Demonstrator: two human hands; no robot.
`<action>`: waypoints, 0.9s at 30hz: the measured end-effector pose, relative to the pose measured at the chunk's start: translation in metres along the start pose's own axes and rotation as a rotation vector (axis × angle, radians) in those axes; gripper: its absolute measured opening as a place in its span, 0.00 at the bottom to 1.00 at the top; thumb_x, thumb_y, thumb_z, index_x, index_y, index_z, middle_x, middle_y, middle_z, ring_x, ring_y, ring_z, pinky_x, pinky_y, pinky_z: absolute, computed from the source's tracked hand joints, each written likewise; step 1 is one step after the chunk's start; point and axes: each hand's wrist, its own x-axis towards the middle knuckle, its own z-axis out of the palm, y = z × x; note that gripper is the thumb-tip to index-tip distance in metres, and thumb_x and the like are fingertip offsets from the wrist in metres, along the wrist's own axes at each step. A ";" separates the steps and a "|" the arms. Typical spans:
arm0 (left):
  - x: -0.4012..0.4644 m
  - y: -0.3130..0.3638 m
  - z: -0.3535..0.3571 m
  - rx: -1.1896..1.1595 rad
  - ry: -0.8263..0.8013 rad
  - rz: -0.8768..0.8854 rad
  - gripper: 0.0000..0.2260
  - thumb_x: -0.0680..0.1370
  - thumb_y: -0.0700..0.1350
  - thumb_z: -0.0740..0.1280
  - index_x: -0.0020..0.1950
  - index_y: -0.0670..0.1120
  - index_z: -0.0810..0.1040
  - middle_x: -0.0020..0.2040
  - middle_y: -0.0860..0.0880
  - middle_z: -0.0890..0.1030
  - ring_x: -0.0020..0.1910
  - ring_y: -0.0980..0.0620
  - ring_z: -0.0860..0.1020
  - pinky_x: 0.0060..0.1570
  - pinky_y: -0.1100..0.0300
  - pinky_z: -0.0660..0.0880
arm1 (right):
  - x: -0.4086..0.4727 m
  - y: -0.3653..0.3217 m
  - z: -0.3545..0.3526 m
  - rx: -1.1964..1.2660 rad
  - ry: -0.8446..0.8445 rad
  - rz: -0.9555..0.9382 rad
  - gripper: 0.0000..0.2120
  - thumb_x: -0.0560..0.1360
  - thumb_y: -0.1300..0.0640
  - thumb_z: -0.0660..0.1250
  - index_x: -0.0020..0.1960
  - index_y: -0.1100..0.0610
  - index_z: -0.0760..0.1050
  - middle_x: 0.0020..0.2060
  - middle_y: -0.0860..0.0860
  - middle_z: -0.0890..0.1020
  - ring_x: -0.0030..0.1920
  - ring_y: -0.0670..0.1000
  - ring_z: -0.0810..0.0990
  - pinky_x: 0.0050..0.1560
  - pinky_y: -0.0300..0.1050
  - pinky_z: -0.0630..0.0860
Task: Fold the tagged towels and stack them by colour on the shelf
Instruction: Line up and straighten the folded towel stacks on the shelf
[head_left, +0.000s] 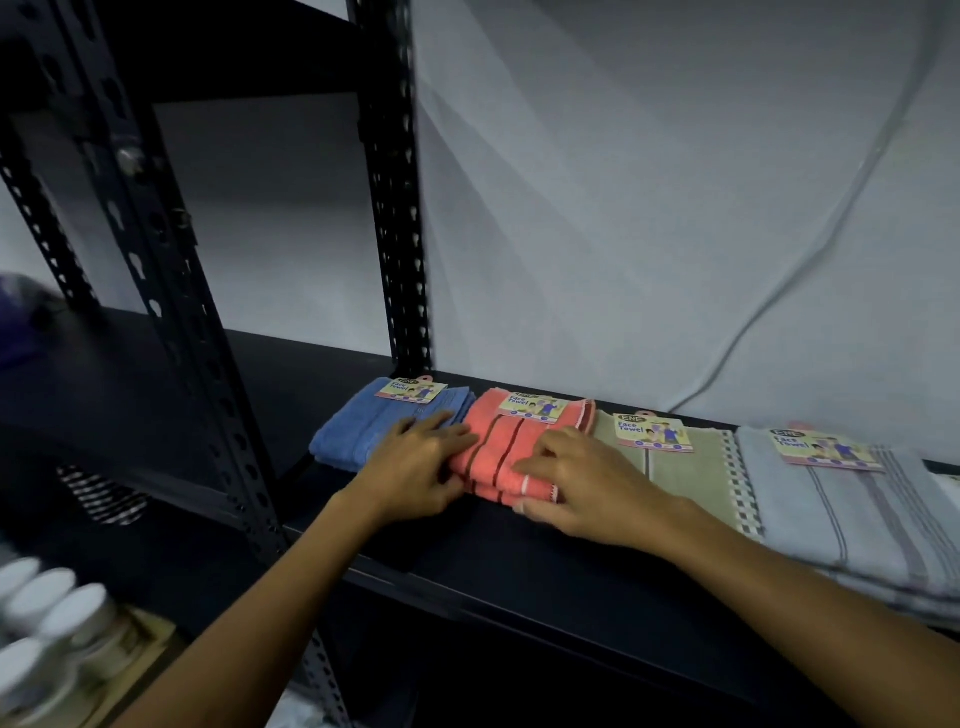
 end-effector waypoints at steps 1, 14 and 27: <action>0.002 0.003 -0.005 -0.066 0.001 -0.019 0.26 0.74 0.55 0.62 0.71 0.49 0.74 0.73 0.50 0.71 0.77 0.50 0.59 0.74 0.43 0.56 | 0.003 0.001 -0.005 0.111 0.025 0.070 0.21 0.77 0.41 0.62 0.62 0.52 0.79 0.51 0.49 0.78 0.53 0.50 0.74 0.54 0.49 0.74; 0.065 0.016 0.007 0.003 -0.287 -0.062 0.28 0.84 0.60 0.45 0.81 0.49 0.49 0.81 0.50 0.49 0.79 0.53 0.46 0.76 0.43 0.41 | 0.033 0.015 0.014 -0.031 -0.379 0.510 0.40 0.79 0.33 0.39 0.80 0.59 0.40 0.79 0.59 0.44 0.79 0.58 0.41 0.77 0.58 0.44; 0.062 0.016 -0.012 -0.782 -0.122 -0.231 0.20 0.84 0.52 0.55 0.76 0.50 0.66 0.77 0.51 0.65 0.76 0.52 0.62 0.77 0.51 0.52 | 0.030 0.016 0.015 -0.005 -0.370 0.510 0.39 0.79 0.33 0.39 0.80 0.59 0.41 0.79 0.60 0.44 0.79 0.59 0.42 0.77 0.59 0.43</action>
